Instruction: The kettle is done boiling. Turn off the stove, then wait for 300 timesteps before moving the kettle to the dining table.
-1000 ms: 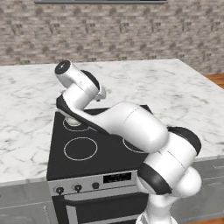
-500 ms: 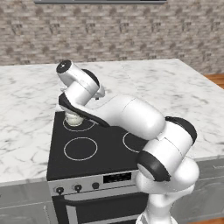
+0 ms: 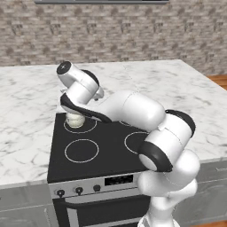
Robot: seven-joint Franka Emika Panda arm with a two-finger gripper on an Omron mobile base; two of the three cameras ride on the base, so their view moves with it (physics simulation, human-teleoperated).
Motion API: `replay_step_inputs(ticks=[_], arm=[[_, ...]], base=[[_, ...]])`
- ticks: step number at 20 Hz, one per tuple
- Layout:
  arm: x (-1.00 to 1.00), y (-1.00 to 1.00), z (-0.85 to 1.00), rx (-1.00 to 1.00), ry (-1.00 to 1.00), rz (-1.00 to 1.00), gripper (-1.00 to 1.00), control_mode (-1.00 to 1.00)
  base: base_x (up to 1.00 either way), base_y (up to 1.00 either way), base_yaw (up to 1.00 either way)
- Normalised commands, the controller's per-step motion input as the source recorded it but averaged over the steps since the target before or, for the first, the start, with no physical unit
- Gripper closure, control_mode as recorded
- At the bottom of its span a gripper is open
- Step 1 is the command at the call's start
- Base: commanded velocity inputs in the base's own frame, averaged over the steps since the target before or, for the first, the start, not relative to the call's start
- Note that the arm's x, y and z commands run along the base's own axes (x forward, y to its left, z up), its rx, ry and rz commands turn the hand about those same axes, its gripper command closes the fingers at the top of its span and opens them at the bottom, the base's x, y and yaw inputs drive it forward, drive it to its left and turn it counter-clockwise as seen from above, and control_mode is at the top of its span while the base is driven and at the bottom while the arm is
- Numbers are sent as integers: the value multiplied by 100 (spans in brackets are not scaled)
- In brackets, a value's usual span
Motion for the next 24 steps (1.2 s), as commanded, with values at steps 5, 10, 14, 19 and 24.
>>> replay_step_inputs(ticks=[5,10,14,19,24], arm=[[0,3,-9,2,0,0,-100,-100],[10,7,-8,3,0,0,-100,-100],[10,2,-9,2,0,0,-100,-100],[5,0,-8,1,-4,0,-100,-100],[4,0,-7,1,-5,0,-100,-100]], base=[[0,0,0],[0,0,0],[0,0,0],[0,0,0],[0,0,0]])
